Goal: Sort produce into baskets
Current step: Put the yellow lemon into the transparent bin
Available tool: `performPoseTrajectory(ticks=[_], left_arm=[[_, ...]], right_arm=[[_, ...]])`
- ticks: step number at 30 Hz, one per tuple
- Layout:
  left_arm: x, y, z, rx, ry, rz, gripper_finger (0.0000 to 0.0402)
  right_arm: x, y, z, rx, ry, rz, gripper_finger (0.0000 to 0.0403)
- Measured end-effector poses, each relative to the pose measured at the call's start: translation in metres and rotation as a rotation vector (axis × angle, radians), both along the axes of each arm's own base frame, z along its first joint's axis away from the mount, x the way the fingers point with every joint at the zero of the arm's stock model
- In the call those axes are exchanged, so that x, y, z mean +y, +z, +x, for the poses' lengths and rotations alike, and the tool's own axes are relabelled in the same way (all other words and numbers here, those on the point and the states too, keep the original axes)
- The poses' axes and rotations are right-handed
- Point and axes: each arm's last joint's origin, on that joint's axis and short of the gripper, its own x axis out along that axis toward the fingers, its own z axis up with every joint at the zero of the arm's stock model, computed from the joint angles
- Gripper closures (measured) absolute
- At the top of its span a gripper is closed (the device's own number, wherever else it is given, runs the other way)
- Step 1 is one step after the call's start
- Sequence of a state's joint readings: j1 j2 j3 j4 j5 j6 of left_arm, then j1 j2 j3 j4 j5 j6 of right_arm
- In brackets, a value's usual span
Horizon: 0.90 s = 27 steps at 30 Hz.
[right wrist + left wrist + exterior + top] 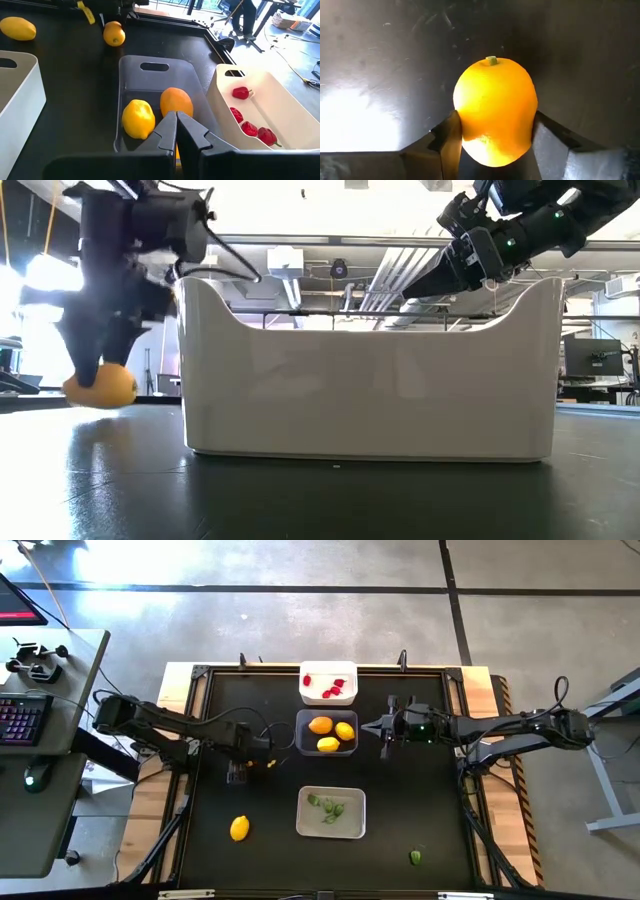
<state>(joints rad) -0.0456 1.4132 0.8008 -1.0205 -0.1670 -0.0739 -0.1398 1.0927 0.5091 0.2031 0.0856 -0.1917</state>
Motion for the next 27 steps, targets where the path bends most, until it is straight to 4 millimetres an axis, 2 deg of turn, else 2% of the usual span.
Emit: performPoseTrajectory(ticks=[4, 8, 12, 16, 21, 27], left_arm=[[0.0, 0.024, 0.013, -0.044, -0.046, 0.018, 0.023], [0.003, 0.059, 0.034, -0.172, -0.128, 0.068, 0.0232], [0.015, 0.095, 0.054, -0.34, -0.178, 0.126, 0.0233], [0.032, 0.117, 0.068, -0.436, -0.223, 0.176, 0.0233], [0.057, 0.116, 0.089, -0.393, -0.281, 0.217, 0.0233], [0.071, 0.092, 0.121, -0.307, -0.415, 0.207, 0.0233]], right_arm=[[0.0, 0.0, 0.0, 0.0, 0.0, 0.0, 0.0403], [0.0, 0.0, 0.0, 0.0, 0.0, 0.0, 0.0403], [0.0, 0.0, 0.0, 0.0, 0.0, 0.0, 0.0403], [0.0, 0.0, 0.0, 0.0, 0.0, 0.0, 0.0403], [0.0, 0.0, 0.0, 0.001, -0.001, -0.003, 0.0403], [0.0, -0.001, -0.001, 0.017, -0.01, -0.011, 0.0403]])
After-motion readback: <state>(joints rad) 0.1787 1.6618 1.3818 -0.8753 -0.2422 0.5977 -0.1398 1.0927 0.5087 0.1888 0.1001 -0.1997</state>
